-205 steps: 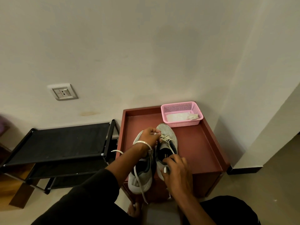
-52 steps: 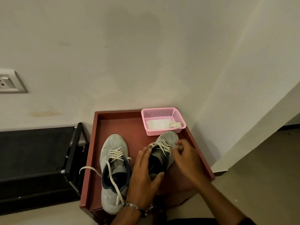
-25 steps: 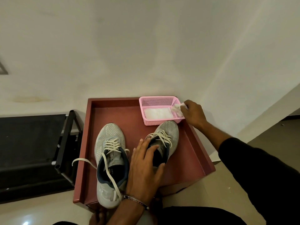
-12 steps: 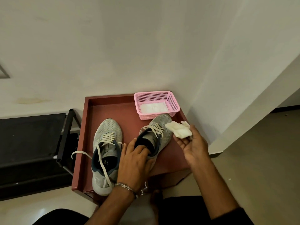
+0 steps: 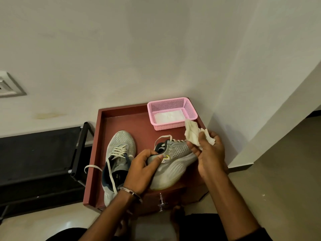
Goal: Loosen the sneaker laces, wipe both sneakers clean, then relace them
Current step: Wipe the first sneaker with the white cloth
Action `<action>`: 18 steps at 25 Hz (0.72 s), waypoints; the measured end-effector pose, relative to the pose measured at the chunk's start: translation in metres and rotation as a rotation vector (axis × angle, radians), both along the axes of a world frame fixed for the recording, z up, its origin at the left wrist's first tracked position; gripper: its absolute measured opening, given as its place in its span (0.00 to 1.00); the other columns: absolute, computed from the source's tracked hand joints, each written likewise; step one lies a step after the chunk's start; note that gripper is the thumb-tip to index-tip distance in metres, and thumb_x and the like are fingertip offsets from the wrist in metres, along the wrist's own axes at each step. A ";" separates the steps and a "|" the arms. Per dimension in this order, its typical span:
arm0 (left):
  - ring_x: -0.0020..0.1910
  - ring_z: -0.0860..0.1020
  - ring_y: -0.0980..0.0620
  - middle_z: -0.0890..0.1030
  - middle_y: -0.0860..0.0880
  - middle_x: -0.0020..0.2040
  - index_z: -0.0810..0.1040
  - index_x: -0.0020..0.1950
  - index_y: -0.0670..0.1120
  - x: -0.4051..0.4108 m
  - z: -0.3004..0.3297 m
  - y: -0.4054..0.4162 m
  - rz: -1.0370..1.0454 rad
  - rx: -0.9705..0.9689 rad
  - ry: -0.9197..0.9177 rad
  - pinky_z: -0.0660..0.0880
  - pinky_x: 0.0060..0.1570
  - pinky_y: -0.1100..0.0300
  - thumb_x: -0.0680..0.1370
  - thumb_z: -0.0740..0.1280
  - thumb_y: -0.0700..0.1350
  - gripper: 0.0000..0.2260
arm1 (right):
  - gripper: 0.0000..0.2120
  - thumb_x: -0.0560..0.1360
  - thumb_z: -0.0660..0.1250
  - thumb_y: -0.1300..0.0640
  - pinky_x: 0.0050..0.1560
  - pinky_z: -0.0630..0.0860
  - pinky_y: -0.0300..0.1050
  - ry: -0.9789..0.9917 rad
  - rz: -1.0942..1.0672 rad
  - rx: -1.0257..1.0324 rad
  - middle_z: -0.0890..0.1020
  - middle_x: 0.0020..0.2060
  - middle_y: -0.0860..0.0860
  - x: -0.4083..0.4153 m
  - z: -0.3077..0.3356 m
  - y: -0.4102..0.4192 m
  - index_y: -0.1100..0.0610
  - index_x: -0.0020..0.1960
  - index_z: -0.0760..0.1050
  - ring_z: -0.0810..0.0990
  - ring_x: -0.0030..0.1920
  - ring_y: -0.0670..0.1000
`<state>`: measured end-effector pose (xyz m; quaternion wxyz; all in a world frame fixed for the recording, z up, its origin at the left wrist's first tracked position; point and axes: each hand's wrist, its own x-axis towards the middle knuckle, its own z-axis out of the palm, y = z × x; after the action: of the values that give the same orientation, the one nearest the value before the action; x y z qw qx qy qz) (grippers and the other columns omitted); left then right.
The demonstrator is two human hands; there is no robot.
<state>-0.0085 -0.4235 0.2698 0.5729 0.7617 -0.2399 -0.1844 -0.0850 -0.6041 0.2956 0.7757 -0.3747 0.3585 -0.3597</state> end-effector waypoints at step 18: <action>0.29 0.69 0.61 0.72 0.55 0.30 0.71 0.39 0.49 0.017 -0.010 0.006 -0.113 0.183 -0.068 0.65 0.34 0.61 0.82 0.61 0.47 0.12 | 0.19 0.72 0.70 0.69 0.56 0.80 0.49 0.735 0.139 -1.304 0.82 0.58 0.51 -0.009 -0.037 0.033 0.56 0.61 0.82 0.76 0.59 0.50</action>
<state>0.0090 -0.4179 0.2596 0.4812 0.8020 -0.2836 -0.2117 -0.0943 -0.5707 0.2590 0.2476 -0.8760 0.2841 -0.3010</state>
